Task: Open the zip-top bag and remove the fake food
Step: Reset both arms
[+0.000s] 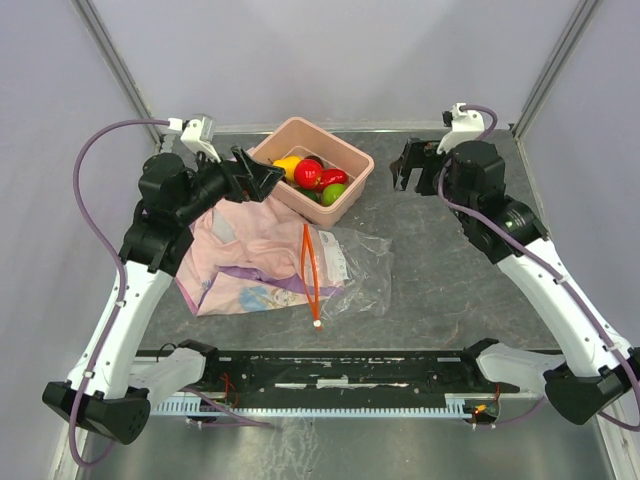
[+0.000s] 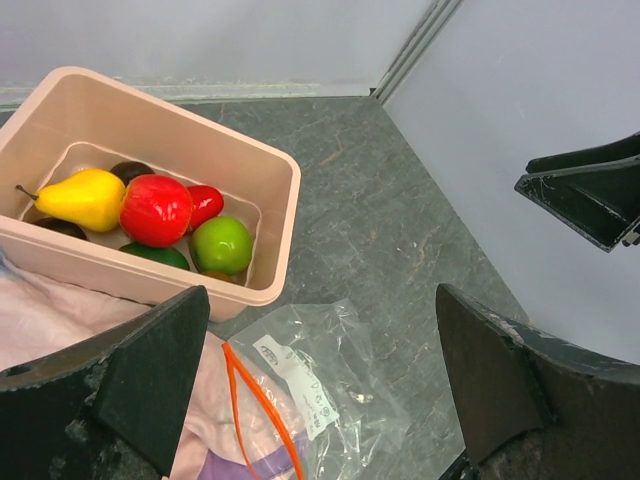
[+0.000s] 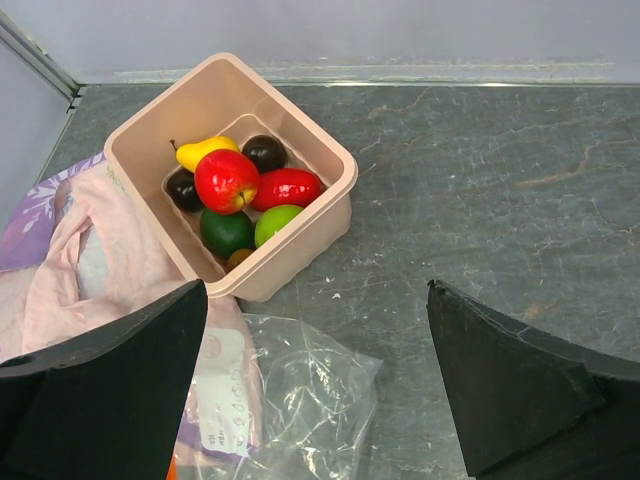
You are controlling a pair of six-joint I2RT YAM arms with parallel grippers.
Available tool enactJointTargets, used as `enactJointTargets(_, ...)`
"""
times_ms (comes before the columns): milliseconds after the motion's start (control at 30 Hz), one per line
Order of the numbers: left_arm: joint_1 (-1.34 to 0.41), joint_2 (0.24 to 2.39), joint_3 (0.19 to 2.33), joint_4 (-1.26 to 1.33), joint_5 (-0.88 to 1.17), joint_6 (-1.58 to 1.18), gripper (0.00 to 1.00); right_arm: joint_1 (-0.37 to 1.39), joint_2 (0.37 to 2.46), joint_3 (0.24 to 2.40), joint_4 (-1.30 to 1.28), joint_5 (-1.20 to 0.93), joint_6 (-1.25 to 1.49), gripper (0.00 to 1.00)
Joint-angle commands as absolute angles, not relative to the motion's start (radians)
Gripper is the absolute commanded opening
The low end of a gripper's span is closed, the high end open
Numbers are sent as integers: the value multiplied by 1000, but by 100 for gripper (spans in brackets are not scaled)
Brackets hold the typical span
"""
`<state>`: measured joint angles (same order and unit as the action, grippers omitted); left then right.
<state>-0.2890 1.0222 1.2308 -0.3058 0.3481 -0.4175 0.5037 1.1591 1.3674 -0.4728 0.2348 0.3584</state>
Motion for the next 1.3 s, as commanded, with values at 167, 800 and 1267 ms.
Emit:
enactJointTargets(167, -282, 1004, 1221, -259, 358, -401, 99, 505, 1114, 1344, -413, 261, 328, 99)
enactJointTargets(800, -279, 986, 1218, -258, 347, -393, 99, 506, 1097, 1313, -406, 280, 324, 99)
enactJointTargets(1267, -278, 975, 1206, -258, 354, -400, 99, 506, 1073, 1297, -414, 304, 318, 99)
